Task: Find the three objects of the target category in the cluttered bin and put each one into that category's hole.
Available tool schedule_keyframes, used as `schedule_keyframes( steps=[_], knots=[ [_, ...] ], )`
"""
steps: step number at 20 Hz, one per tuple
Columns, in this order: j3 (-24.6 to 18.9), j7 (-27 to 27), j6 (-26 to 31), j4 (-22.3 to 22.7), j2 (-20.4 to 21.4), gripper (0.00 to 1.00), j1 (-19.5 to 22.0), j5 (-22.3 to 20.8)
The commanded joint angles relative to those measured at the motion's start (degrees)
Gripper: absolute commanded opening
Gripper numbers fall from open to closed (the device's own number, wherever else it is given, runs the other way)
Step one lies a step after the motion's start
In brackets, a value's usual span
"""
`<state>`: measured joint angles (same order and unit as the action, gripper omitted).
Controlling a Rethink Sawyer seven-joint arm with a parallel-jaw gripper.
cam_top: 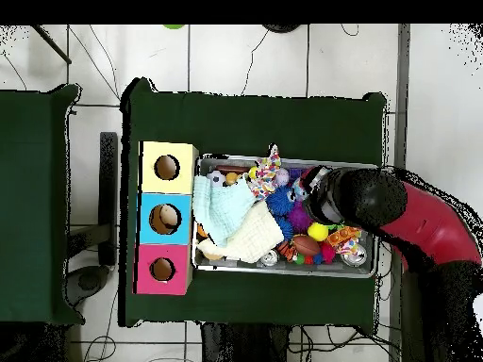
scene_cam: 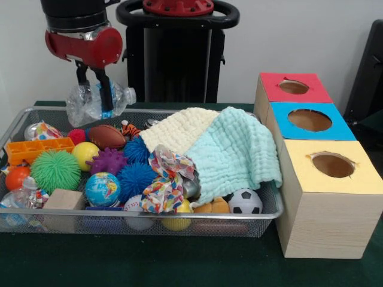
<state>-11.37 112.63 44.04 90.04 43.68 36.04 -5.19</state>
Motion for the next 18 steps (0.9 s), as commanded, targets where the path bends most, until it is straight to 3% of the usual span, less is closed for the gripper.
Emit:
schedule_keyframes(
  steps=[1,10,18],
  knots=[
    [2.17,0.94,-6.91,1.83,2.85,0.00,-2.63,-7.15],
    [5.91,7.84,-11.87,7.72,9.62,0.00,-8.83,-7.30],
    [11.35,12.23,-14.31,10.18,11.73,0.00,-16.59,-6.23]
  ],
)
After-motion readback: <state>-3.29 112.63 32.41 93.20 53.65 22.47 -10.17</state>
